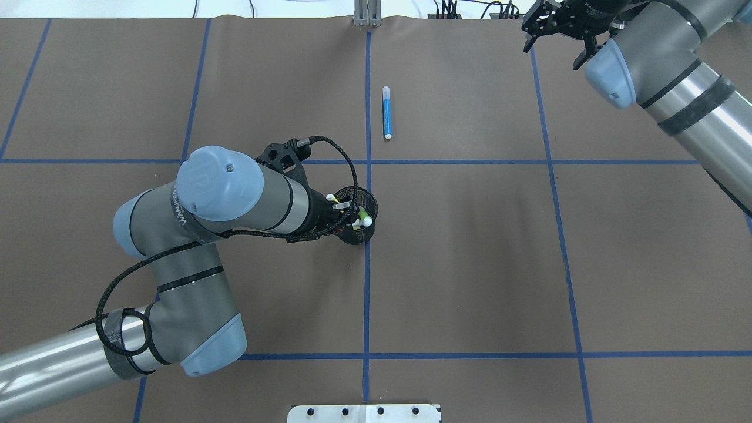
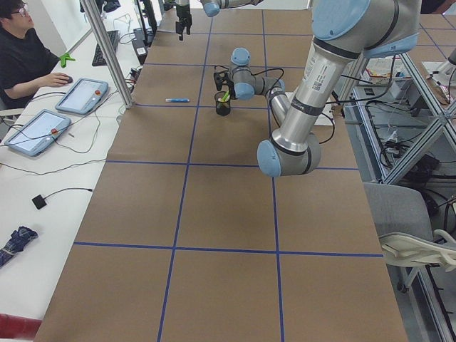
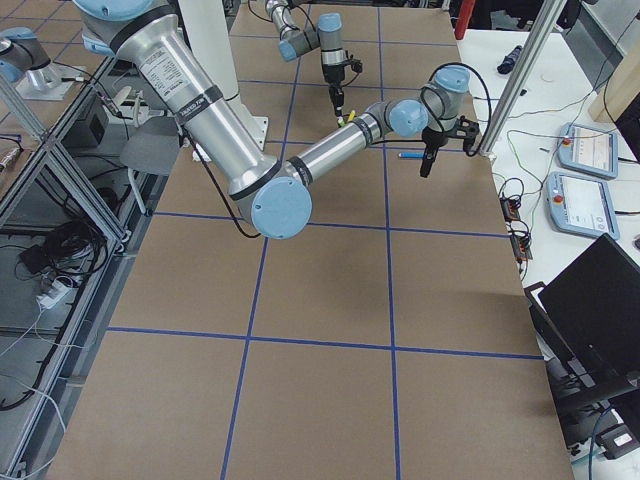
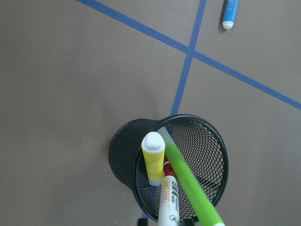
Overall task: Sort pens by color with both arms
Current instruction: 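Close the left gripper on the red-capped white marker in the cup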
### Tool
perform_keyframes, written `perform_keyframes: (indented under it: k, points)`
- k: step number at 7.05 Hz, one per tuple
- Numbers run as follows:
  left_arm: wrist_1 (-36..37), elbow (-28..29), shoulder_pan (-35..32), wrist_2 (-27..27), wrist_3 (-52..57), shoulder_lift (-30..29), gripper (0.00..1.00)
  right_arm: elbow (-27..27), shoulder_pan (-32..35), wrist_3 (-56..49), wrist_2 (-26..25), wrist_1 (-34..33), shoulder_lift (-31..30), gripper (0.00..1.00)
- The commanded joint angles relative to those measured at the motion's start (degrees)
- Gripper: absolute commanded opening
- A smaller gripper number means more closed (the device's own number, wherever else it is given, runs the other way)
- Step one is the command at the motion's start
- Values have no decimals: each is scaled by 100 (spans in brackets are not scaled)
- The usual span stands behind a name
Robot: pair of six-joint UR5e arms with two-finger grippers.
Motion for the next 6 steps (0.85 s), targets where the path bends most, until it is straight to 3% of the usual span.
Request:
perform_keyframes:
  k: [1,2,4,6]
  points:
    - [32,-43,1,-15,8,9,7,56,17,0,20,0,2,100]
    - [41,-148,-8,-24,8,9,0,135,26,8,29,-9,-15,100]
    - [67,-490,-43,-24,8,53,0,188,26,8,29,-9,-50,100]
    - [1107,-1287,-157,-33,78,70,0,267,35,8,38,-18,-68,100]
